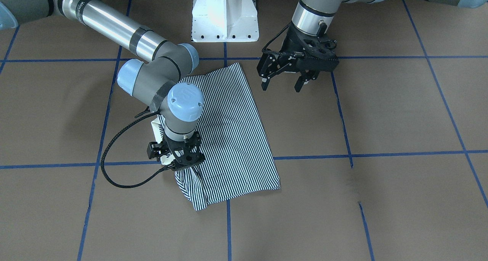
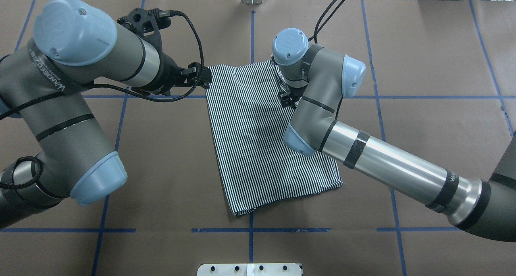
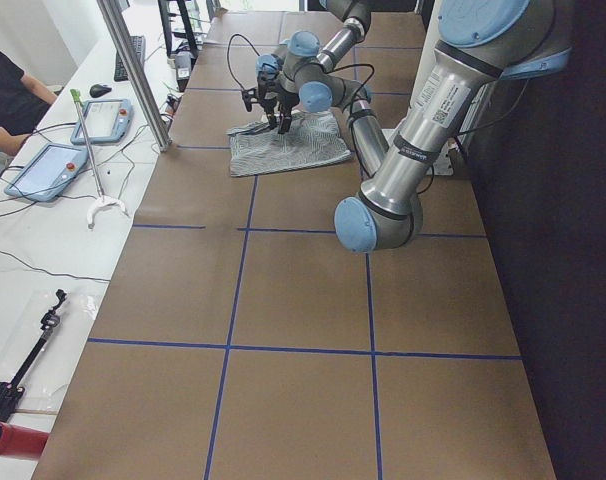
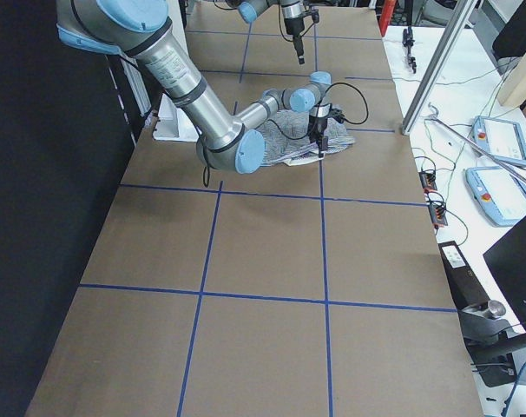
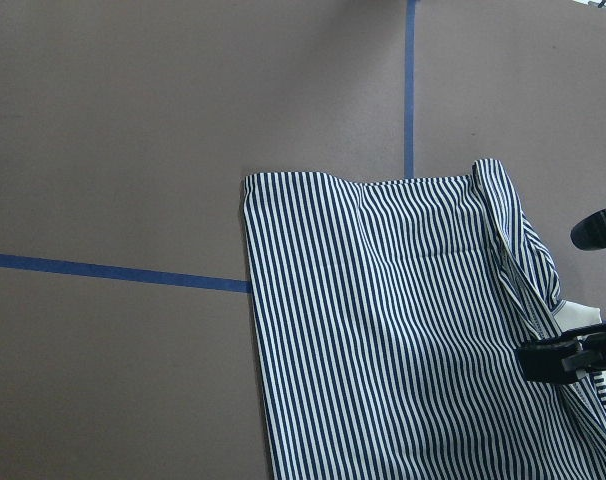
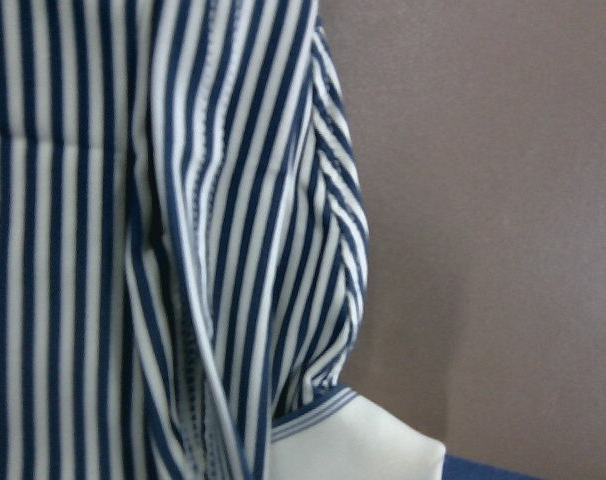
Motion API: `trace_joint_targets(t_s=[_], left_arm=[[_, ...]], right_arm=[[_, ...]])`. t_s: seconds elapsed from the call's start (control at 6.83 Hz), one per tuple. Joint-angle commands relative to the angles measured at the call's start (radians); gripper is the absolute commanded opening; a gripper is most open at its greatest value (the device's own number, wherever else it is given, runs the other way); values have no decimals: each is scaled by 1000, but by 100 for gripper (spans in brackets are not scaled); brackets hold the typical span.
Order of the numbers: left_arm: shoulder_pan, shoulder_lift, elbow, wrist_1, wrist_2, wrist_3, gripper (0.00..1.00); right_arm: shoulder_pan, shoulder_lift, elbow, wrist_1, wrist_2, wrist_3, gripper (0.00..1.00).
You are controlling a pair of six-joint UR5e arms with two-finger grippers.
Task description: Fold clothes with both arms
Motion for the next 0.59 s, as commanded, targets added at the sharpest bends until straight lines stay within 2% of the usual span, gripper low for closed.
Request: trace_joint_targets(t_s=[0.0,0.29,0.44], left_arm=[[2,-3,-4,3,0,-2,100],[2,-8,-5,5,0,-3,100],[0,-8,-7,6,0,-3,100]], right_arm=[[78,-29,0,6,3,-111,100],[206,-72,0,12,10,-289,100],[209,-57,-3,12,11,-285,100]])
